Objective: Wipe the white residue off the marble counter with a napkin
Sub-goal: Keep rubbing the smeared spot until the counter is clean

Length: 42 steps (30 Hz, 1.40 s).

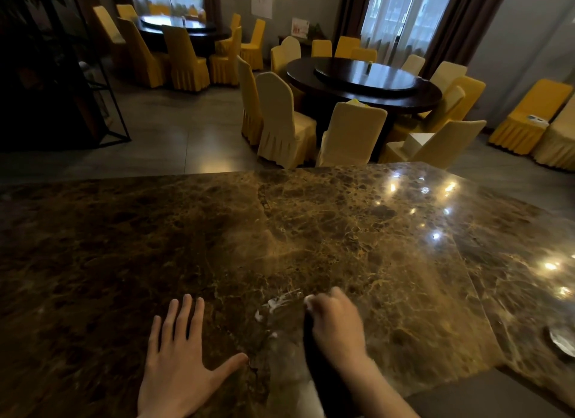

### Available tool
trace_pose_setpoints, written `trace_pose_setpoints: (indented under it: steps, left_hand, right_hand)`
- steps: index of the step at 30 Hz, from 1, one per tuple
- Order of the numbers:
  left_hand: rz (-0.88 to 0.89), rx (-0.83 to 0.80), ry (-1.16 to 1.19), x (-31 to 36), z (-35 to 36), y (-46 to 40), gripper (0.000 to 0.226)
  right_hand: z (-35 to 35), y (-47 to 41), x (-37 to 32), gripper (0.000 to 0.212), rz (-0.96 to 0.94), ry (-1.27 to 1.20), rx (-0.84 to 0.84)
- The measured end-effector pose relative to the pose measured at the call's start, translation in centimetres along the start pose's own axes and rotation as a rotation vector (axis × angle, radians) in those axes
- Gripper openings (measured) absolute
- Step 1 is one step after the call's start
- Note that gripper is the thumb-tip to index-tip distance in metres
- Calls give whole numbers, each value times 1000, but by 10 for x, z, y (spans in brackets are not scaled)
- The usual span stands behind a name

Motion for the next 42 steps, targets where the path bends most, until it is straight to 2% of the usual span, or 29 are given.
trace_pose_setpoints:
  steps: [2,4,8,10,13,15,16,20,23,26,28,31,33,36,39,42]
  left_hand:
    - [0,3,-3,1,-1,0,140]
    - [-1,-8,-9,1,0,0,140]
    - [5,-4,-14,1,1,-1,139]
    - [5,-5,-13,0,1,-1,139]
    - [4,3,0,0,1,-1,139]
    - [6,4,3,1,1,0,139]
    - [6,8,4,0,1,0,139]
    - [3,13,6,-1,1,-2,138]
    - [9,10,5,-1,2,-2,138]
    - [14,14,5,0,0,-2,138]
    - [11,5,7,-1,1,-2,138]
    - [17,10,26,0,-1,0,139]
    - [20,12,32,-1,-2,0,139]
    - [19,9,30,0,-1,0,139]
    - [29,12,27,-1,-1,-1,139]
    - [30,-6,-6,-2,2,-1,140]
  right_hand:
    - [-11,-14,19,23,114,36,33]
    - [-9,-15,6,23,139,34,57]
    - [24,17,-53,17,-67,-72,-22]
    - [27,23,-56,11,-139,-115,-86]
    - [-1,-9,-12,9,15,-135,2]
    - [-18,-31,14,18,126,-105,79]
    - [-17,-38,13,21,124,-88,68]
    - [10,-34,-31,22,-8,-93,-28]
    - [28,-12,-67,16,-188,-101,-62]
    - [33,0,-75,13,-310,-93,-138]
    - [30,-8,-60,15,-306,-42,-142]
    - [17,-27,-37,16,-142,-4,-24]
    - [19,-31,-40,17,-116,56,-38]
    - [8,-33,-38,16,-101,-30,-35]
    - [0,-20,-64,12,-194,-170,-5]
    - [31,9,-117,11,-358,-127,-102]
Point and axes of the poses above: each hand's wrist, its own y-axis away from the middle knuckle, its own z-axis out of the palm, x = y × z, the point moved 9 cm from there along -y, towards the middle knuckle, and after that the axes turned 6 degrees about y, right-handed, at the moved point
